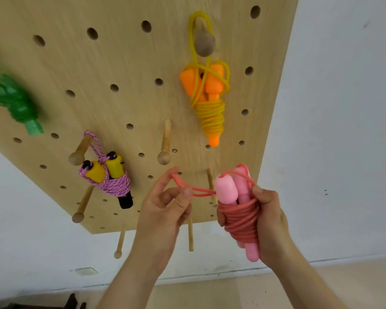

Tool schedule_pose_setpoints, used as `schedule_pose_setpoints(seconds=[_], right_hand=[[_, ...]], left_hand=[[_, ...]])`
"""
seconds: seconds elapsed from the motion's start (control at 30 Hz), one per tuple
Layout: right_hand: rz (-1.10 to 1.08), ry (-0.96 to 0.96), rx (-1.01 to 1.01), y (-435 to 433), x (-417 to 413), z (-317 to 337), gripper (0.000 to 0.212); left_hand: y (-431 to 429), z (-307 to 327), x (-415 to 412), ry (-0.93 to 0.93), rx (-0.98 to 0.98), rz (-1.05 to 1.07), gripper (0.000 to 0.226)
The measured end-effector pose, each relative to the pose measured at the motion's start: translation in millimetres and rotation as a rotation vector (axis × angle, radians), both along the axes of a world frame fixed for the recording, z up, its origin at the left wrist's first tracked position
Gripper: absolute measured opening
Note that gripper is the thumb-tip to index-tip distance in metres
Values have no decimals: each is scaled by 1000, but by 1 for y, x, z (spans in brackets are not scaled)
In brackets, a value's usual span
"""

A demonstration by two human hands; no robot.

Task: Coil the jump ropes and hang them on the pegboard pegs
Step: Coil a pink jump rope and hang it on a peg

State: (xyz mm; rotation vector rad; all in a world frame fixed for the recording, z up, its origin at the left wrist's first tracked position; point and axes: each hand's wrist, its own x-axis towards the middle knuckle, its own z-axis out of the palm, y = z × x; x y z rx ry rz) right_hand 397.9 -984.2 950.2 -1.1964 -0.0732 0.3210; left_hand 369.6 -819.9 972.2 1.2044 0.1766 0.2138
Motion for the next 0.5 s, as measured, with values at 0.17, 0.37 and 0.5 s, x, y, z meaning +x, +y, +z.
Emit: schedule_pose_setpoints(seconds=[0.17, 0.37, 0.5], right_hand=[[-51, -40, 1, 26, -13, -1, 68], [-109, -130, -120, 44, -30, -5, 68], [-105, -56, -71, 56, -36, -6, 65]], left_hand=[[16, -7, -5, 89, 148, -53, 67], [33, -1, -10, -34, -5, -85, 41], [41, -3, -8, -143, 28, -30, 33]])
